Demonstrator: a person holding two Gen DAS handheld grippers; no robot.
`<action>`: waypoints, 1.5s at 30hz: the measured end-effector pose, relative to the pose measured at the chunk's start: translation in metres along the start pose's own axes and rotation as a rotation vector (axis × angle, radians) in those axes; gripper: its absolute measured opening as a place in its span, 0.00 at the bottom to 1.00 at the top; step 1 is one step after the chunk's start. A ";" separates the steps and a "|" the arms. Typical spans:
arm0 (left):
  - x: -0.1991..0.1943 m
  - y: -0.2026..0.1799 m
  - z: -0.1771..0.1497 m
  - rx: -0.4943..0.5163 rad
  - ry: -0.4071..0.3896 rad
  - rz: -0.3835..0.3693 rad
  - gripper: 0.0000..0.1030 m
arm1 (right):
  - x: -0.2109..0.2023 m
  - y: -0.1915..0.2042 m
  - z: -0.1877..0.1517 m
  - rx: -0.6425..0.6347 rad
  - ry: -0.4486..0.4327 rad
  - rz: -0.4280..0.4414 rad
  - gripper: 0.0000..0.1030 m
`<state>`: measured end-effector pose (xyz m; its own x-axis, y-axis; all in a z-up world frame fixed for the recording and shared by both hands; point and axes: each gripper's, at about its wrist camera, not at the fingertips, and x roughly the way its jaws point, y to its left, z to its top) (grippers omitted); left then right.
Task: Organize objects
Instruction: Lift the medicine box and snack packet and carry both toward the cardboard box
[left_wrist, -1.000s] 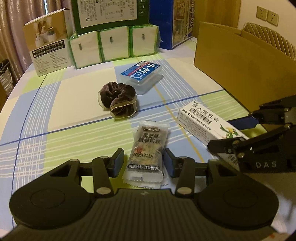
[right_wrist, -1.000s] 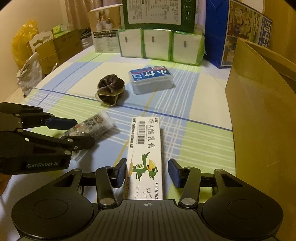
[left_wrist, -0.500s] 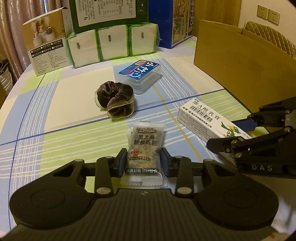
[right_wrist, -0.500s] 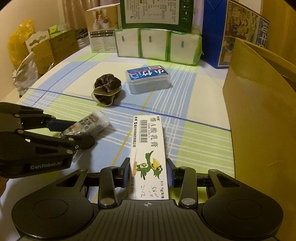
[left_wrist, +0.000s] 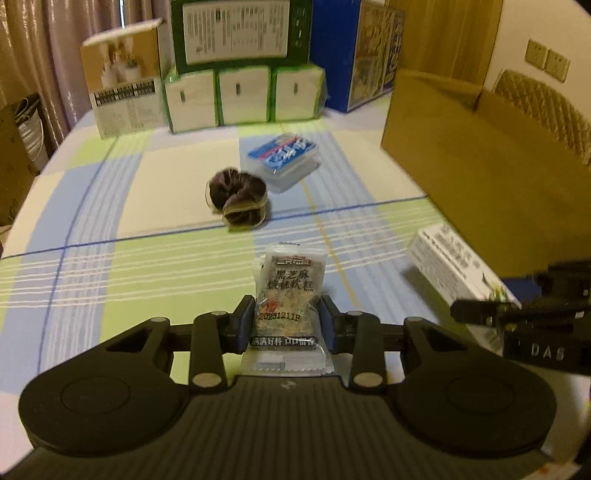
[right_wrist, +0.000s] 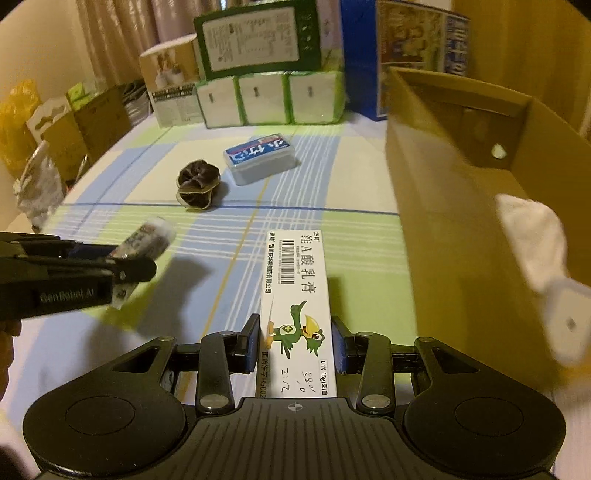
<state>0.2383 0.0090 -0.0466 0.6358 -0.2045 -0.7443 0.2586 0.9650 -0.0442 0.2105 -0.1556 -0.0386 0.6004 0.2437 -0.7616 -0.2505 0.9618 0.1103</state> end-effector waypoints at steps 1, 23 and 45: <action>-0.010 -0.002 0.000 -0.013 -0.006 -0.003 0.30 | -0.009 0.001 -0.003 0.009 -0.007 0.002 0.34; -0.137 -0.092 -0.032 -0.043 -0.044 -0.009 0.31 | -0.173 -0.018 -0.033 0.091 -0.151 -0.008 0.34; -0.150 -0.155 -0.005 0.038 -0.083 -0.096 0.31 | -0.226 -0.076 -0.039 0.182 -0.237 -0.097 0.34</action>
<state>0.0993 -0.1095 0.0689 0.6643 -0.3097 -0.6802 0.3471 0.9338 -0.0862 0.0646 -0.2885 0.1004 0.7805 0.1510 -0.6066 -0.0562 0.9834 0.1725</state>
